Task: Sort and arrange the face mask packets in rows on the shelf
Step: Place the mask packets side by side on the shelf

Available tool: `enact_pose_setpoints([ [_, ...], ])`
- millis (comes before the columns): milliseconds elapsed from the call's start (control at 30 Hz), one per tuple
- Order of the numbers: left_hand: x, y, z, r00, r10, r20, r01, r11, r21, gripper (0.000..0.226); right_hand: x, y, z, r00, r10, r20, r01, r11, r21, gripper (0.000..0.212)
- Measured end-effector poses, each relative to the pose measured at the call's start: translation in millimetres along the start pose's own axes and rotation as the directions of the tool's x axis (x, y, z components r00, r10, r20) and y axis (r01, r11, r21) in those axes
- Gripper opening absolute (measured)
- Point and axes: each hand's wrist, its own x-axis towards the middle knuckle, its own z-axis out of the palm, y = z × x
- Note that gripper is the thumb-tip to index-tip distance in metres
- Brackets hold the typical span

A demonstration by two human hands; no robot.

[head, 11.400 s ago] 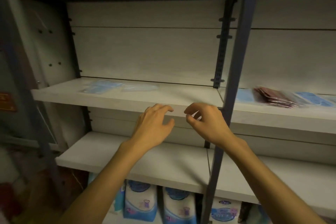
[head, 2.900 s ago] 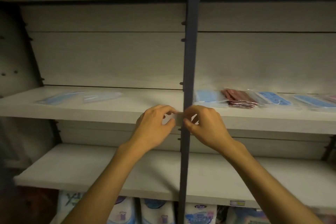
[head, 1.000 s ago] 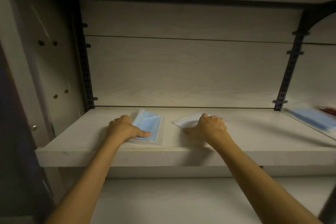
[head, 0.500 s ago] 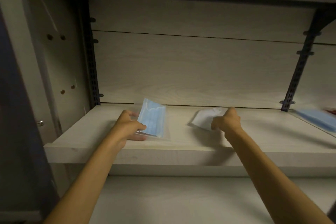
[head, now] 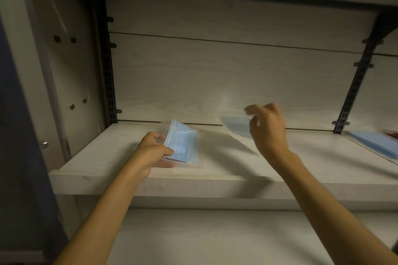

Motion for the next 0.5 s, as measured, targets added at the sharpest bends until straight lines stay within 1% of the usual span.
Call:
enact_pose_setpoints([
  [33, 0.0, -0.1, -0.4, 1.0, 0.002, 0.005, -0.002, 1.0, -0.005, 0.053, -2.1, -5.5, 2.9, 0.991, -0.094, 0.1, 0.099, 0.994, -0.053, 0.037],
  [67, 0.1, -0.3, -0.9, 1.0, 0.003, 0.008, -0.003, 1.0, -0.01, 0.052, -5.2, -11.4, 6.3, 0.964, -0.149, 0.221, 0.17, 0.982, -0.08, 0.039],
  [100, -0.2, -0.4, -1.3, 1.0, 0.002, 0.011, -0.002, 1.0, -0.014, 0.051, -9.7, -16.2, 9.7, 0.921, -0.175, 0.347, 0.218, 0.972, -0.087, 0.04],
  [167, -0.8, -0.4, -1.3, 1.0, 0.002, 0.014, -0.001, 1.0, -0.024, 0.05, -20.3, -26.0, 12.8, 0.804, -0.192, 0.563, 0.273, 0.96, -0.063, 0.042],
  [200, -1.2, -0.3, -1.1, 1.0, 0.002, 0.017, -0.002, 1.0, -0.027, 0.049, -25.1, -29.4, 13.8, 0.744, -0.183, 0.643, 0.279, 0.959, -0.049, 0.04],
  [233, -1.5, -0.2, -0.8, 1.0, 0.003, 0.017, -0.003, 1.0, -0.028, 0.049, -28.5, -31.7, 14.8, 0.699, -0.181, 0.692, 0.282, 0.959, -0.034, 0.036],
  [267, -1.5, -0.1, -0.7, 1.0, 0.005, 0.013, -0.004, 1.0, -0.03, 0.049, -30.1, -33.2, 15.5, 0.679, -0.187, 0.71, 0.272, 0.962, -0.007, 0.032],
  [300, -1.4, -0.1, -0.6, 1.0, 0.006, 0.01, -0.005, 1.0, -0.031, 0.049, -29.7, -33.0, 15.4, 0.687, -0.183, 0.703, 0.22, 0.975, 0.038, 0.028],
  [367, -1.1, -0.2, -0.8, 1.0, 0.003, 0.013, -0.003, 0.999, -0.031, 0.049, -21.5, -27.9, 17.1, 0.755, -0.104, 0.648, -0.002, 0.987, 0.16, 0.024],
  [400, -0.8, -0.5, -1.2, 1.0, 0.002, 0.014, -0.002, 0.999, -0.033, 0.049, -15.3, -20.3, 20.2, 0.798, -0.043, 0.602, -0.081, 0.981, 0.178, 0.022],
  [433, -0.9, -0.6, -1.4, 1.0, 0.002, 0.014, -0.002, 0.999, -0.032, 0.049, -8.4, -10.8, 22.4, 0.824, 0.024, 0.566, -0.108, 0.988, 0.115, 0.023],
  [467, -0.9, -1.0, -1.5, 1.0, 0.003, 0.012, -0.003, 1.0, -0.028, 0.049, -0.8, 0.4, 23.9, 0.809, 0.108, 0.577, -0.111, 0.993, -0.029, 0.029],
  [500, -1.1, -1.2, -1.5, 1.0, 0.005, 0.01, -0.005, 1.0, -0.024, 0.05, 5.3, 10.7, 24.7, 0.749, 0.21, 0.628, -0.101, 0.974, -0.205, 0.04],
])
